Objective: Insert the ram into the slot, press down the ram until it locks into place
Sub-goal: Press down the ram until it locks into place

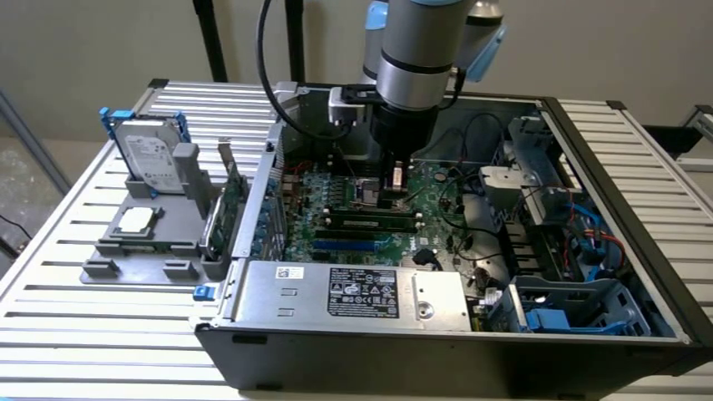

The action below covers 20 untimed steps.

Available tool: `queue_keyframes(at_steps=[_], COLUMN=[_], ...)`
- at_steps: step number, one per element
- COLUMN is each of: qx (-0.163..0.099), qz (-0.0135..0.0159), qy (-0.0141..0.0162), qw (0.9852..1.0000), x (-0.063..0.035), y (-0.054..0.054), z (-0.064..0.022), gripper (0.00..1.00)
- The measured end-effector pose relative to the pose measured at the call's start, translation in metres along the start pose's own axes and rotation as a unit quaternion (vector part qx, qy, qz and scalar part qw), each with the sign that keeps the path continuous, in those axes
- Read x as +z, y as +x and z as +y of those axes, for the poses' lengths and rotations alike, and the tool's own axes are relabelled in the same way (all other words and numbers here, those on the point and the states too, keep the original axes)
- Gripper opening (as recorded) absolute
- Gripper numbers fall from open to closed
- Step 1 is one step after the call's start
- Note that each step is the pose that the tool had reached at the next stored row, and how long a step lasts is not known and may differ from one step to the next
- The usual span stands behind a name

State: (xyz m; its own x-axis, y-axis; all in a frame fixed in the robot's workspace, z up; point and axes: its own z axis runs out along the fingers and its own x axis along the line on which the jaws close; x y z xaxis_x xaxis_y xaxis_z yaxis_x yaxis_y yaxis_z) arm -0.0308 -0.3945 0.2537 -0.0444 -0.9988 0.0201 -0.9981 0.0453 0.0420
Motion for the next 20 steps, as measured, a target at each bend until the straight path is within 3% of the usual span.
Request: queue_keyframes(at_steps=[5,10,16,20], qx=[0.045,0.091,0.145,0.181], qz=[-0.0020,-0.0039,-0.0061,-0.0077], qy=[-0.0009,-0.0018,-0.0029,-0.0036], qw=[0.9990,0.9958,0.9894,0.9835], x=[0.0001,0.0001,0.0001,0.0001], y=[0.0000,0.0000,0.0000,0.0000], z=[0.0000,0.0000,0.0000,0.0000], gripper=[0.11,0.11,0.11,0.11])
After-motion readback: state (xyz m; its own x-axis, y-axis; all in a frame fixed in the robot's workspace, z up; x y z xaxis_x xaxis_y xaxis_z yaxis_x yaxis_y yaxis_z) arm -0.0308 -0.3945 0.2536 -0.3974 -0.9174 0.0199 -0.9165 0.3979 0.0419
